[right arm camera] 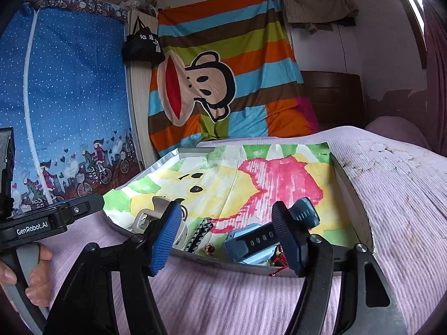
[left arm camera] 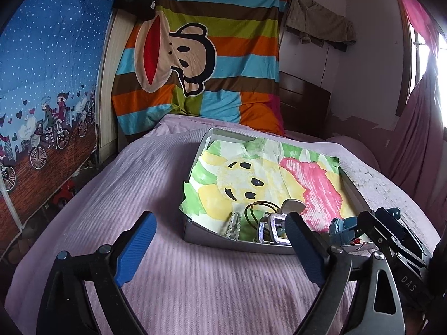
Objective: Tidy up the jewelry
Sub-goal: 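Withdraw both open tools from the tray back over the bed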
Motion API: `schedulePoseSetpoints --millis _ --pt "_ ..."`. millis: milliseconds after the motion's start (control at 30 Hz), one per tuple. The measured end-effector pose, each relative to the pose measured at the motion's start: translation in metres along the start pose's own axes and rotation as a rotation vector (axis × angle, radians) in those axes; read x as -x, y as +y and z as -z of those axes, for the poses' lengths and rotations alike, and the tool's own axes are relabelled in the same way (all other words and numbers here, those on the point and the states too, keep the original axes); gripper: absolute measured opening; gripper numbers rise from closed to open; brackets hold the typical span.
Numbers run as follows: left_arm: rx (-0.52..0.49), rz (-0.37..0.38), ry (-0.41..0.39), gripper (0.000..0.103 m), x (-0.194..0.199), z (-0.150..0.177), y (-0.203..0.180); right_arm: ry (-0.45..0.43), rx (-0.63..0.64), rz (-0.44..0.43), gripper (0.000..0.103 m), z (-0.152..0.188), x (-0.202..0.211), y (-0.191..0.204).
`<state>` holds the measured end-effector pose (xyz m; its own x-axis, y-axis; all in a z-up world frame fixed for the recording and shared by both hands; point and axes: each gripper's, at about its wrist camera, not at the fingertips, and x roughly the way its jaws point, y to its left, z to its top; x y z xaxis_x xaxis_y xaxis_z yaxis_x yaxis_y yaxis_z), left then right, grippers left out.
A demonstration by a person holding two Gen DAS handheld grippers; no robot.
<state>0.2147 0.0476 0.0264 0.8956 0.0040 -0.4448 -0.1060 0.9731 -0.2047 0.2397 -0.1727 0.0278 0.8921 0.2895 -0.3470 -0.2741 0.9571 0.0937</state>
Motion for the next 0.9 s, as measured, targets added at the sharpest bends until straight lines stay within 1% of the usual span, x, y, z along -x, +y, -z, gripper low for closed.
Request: schedulePoseSetpoints --millis 33,67,167,233,300,433,900 --pt "-0.003 -0.004 -0.004 0.100 0.002 0.001 0.000 -0.006 0.000 0.003 0.072 0.000 0.003 0.000" --pt "-0.006 -0.007 -0.009 0.102 0.004 0.001 0.000 -0.011 -0.001 0.007 0.075 0.000 0.005 -0.001" --pt "-0.012 -0.013 -0.025 0.103 0.010 0.004 0.000 -0.025 -0.008 0.010 0.088 0.000 0.012 -0.003" --pt "-0.011 -0.015 -0.028 0.103 0.012 0.005 0.000 -0.030 -0.013 0.012 0.094 0.001 0.016 -0.005" --pt "-0.010 -0.019 -0.032 0.103 0.014 0.006 0.000 -0.034 -0.016 0.011 0.097 0.001 0.020 -0.007" --pt "-0.012 -0.025 -0.037 0.103 0.018 0.008 0.000 -0.035 -0.018 0.013 0.100 0.002 0.022 -0.008" --pt "-0.029 -0.029 -0.051 0.103 0.032 0.016 -0.003 -0.048 -0.020 0.018 0.100 0.007 0.037 -0.009"
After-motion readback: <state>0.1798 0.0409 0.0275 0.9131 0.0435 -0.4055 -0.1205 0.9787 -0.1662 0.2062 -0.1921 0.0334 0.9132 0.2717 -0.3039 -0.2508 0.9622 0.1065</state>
